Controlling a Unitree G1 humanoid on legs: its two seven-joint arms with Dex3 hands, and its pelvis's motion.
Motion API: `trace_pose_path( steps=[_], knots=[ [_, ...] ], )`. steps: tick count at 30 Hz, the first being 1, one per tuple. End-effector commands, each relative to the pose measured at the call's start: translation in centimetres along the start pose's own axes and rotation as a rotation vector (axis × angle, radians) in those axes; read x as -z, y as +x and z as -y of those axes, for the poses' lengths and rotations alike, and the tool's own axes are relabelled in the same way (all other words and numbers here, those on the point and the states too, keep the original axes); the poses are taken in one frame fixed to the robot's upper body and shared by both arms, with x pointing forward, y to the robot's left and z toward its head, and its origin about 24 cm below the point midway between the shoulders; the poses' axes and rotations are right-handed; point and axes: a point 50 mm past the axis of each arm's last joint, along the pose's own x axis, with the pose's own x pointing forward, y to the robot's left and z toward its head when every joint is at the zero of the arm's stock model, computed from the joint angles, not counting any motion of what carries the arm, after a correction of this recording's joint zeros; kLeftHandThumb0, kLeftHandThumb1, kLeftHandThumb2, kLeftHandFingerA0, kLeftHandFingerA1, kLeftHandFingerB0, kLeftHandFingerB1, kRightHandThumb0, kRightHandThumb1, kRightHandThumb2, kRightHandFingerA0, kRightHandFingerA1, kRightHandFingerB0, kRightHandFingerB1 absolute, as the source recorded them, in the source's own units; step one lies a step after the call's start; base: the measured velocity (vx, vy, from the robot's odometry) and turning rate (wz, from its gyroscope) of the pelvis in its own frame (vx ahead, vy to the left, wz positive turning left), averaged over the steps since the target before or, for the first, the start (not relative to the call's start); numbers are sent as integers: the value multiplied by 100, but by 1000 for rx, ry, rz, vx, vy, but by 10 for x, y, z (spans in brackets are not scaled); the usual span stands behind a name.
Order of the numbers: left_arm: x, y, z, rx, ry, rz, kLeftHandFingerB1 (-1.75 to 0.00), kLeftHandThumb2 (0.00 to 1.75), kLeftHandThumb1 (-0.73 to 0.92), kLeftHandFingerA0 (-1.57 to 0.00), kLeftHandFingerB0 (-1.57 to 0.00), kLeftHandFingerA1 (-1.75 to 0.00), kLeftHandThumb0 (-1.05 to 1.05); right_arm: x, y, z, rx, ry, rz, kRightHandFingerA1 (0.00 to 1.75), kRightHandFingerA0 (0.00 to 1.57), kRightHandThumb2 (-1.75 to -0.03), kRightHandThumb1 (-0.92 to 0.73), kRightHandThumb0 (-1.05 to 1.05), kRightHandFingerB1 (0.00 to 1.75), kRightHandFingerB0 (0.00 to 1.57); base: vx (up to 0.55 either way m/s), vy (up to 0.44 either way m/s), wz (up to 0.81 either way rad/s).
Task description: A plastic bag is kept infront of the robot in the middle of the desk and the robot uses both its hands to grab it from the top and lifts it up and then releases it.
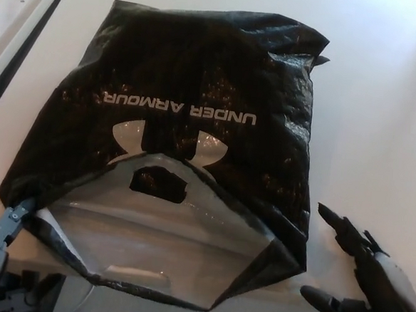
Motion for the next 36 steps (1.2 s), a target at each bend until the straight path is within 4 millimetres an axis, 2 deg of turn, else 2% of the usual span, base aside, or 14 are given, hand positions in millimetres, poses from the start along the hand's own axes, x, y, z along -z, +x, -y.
trace_pose_path(
  steps=[1, 2, 3, 4, 7, 12, 21, 36],
  knots=[
    [3, 0, -3, 13, -27, -13, -28, 58, 60, -40, -19, -79, -26, 21, -30, 20, -129, -118, -62, 48, 27, -77, -42, -65, 21, 6, 0, 0, 0],
    [3, 0, -4, 11, -26, -11, -28, 58, 60, -40, -19, -79, -26, 22, -33, 26, -131, -131, -60, 38, 33, -57, -53, -63, 22, 5, 0, 0, 0],
    [3, 0, -5, 9, -26, -11, -28, 58, 60, -40, -19, -79, -26, 22, -34, 28, -130, -130, -57, 38, 33, -57, -53, -63, 22, 5, 0, 0, 0],
    [3, 0, -6, 8, -29, -12, -28, 58, 60, -40, -19, -79, -26, 23, -37, 34, -124, -136, -56, 50, 28, -79, -42, -66, 23, 3, 0, 0, 0],
    [3, 0, -5, 3, -33, -20, -28, 58, 59, -41, -19, -76, -26, 26, -48, 49, -104, -157, -57, 49, 27, -79, -43, -68, 24, 4, 0, 0, 0],
    [2, 4, -9, -5, -36, -14, -28, 58, 59, -40, -17, -76, -26, 27, -53, 52, -84, -144, -60, 49, 27, -79, -44, -67, 25, 3, 0, 0, 0],
    [-1, 7, -6, 1, -17, -6, -29, 60, 59, -41, -14, -70, -28, 22, -57, 30, -78, -26, -75, 48, 28, -80, -44, -68, 22, 4, 0, 0, 0],
    [2, 3, -2, 2, -26, -10, -27, 58, 60, -39, -13, -75, -25, -3, -29, 4, -26, 132, -59, 48, 31, -79, -44, -66, 22, 4, 0, 0, 0]
  ],
)
